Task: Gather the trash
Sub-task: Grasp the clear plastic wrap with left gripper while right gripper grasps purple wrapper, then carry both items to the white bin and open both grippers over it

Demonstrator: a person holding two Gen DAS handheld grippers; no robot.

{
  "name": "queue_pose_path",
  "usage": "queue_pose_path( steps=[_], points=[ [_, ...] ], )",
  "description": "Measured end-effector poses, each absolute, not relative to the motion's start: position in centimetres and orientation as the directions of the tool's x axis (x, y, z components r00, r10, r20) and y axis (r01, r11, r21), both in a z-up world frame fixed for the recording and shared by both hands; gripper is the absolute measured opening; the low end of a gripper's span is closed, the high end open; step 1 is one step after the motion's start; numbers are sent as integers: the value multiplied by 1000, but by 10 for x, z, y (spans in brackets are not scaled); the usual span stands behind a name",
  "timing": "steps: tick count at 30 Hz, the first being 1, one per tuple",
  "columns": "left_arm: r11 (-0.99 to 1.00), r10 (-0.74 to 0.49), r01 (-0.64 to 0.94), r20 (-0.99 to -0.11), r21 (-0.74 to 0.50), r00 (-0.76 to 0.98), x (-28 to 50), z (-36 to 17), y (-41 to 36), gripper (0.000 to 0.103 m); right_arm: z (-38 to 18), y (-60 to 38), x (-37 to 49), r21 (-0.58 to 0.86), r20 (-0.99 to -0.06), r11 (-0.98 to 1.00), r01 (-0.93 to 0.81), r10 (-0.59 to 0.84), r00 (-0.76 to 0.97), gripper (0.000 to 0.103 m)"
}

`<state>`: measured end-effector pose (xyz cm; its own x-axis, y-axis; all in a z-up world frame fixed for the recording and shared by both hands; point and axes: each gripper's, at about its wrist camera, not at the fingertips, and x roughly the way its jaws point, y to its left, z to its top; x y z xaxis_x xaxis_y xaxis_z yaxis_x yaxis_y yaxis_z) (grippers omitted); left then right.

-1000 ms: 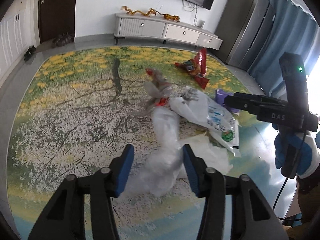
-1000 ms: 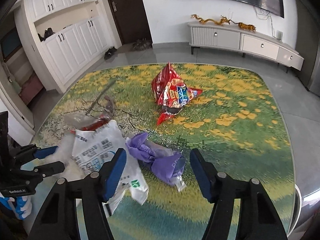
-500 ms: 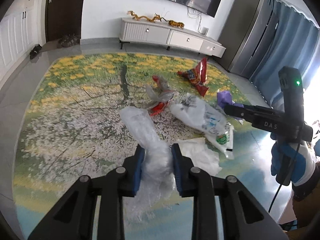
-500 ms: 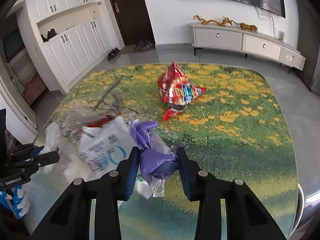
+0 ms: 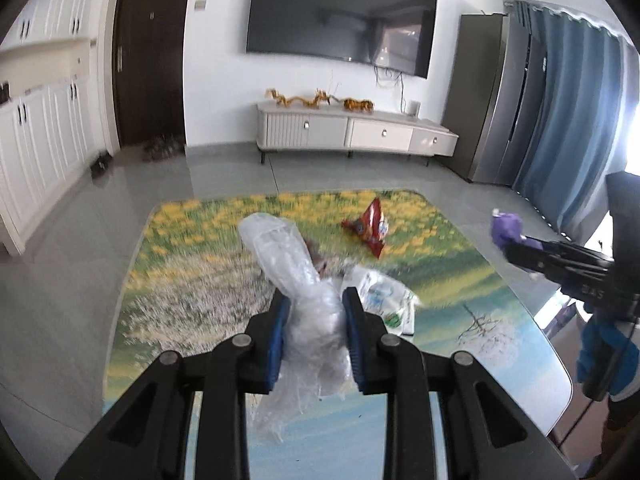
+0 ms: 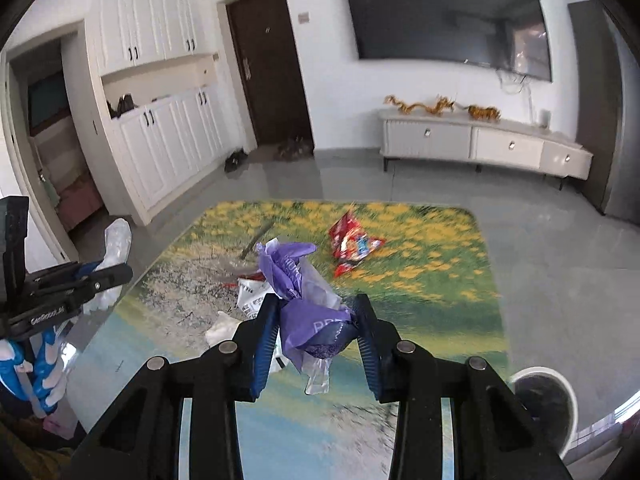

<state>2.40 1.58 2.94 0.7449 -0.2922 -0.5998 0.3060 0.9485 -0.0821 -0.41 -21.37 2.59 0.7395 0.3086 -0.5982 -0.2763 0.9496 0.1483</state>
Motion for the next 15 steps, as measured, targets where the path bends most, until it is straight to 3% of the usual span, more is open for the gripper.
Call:
queue_pose_path(
  steps=[7,15],
  points=[
    [945,-274,328,-553,0,787,5,59,-20,26,49,-254,-42,135,-540,967,-215,254,803,35],
    [928,-268,366,-560,68,784,-3,65,-62,26,37,-300,-64,194,-509,972,-130,213,834,36]
  ],
)
